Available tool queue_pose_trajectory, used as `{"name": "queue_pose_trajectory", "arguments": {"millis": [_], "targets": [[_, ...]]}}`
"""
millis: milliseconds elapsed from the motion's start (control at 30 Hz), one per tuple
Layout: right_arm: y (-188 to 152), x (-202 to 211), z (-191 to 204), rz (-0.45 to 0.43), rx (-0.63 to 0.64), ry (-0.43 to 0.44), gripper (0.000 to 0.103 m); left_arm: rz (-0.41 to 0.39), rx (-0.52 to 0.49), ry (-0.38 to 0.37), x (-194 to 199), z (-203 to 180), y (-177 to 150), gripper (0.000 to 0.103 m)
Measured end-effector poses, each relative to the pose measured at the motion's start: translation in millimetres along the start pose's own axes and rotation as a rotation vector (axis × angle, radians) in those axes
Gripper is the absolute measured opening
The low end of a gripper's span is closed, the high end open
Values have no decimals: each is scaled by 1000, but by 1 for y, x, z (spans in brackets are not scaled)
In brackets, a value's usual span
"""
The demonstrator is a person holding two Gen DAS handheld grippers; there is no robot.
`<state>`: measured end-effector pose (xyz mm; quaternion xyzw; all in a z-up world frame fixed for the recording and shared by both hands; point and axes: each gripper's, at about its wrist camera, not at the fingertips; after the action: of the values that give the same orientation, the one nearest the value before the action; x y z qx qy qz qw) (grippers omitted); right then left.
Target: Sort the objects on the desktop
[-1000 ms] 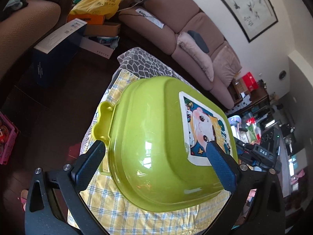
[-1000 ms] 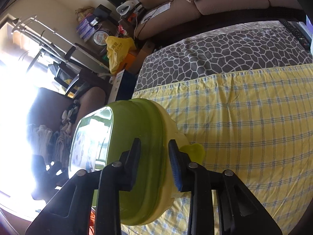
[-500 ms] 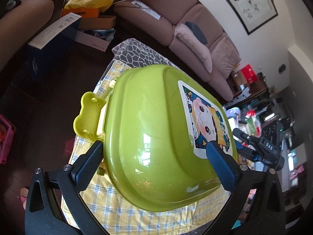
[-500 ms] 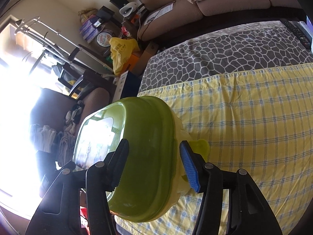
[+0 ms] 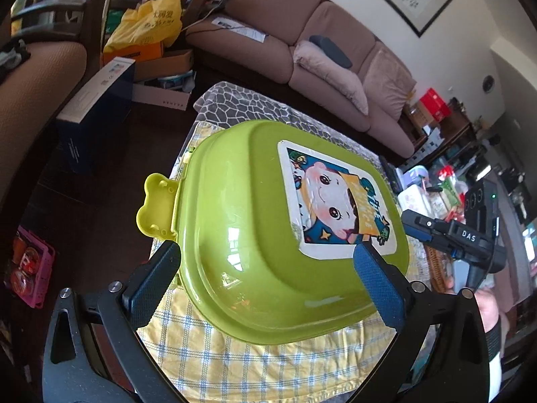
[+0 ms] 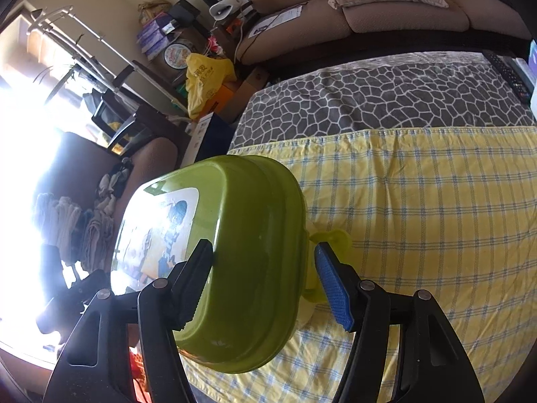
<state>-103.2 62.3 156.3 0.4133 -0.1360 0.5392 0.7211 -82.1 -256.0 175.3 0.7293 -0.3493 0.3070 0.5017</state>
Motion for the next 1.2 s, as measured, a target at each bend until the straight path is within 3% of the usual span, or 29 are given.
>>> {"name": "queue_pose_trajectory", "arguments": {"millis": [100, 267, 467, 800, 1200], "targets": [[-8, 9, 5, -1, 52, -58, 66, -40, -56, 38, 15, -17, -7, 103], [-31, 26, 15, -21, 151, -170, 76, -108, -162, 105, 33, -50, -36, 103], [-69, 45, 19, -75, 232, -304, 87, -163, -234, 124, 43, -89, -75, 103], [-117, 57, 22, -139, 314, -411, 93, -172, -245, 96, 36, -123, -116, 103], [-157, 41, -20, -137, 281, -456, 102, -169, -242, 188, -25, -140, -164, 103]]}}
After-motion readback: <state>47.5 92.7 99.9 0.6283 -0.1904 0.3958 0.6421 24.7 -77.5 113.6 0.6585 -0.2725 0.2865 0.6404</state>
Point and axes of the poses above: each gripper's, at about its wrist camera, not at the fingertips, and x roughly against the way its jaws point, z to its left, y to its top, and after that the axes turned 11 degrees about y, right-handed
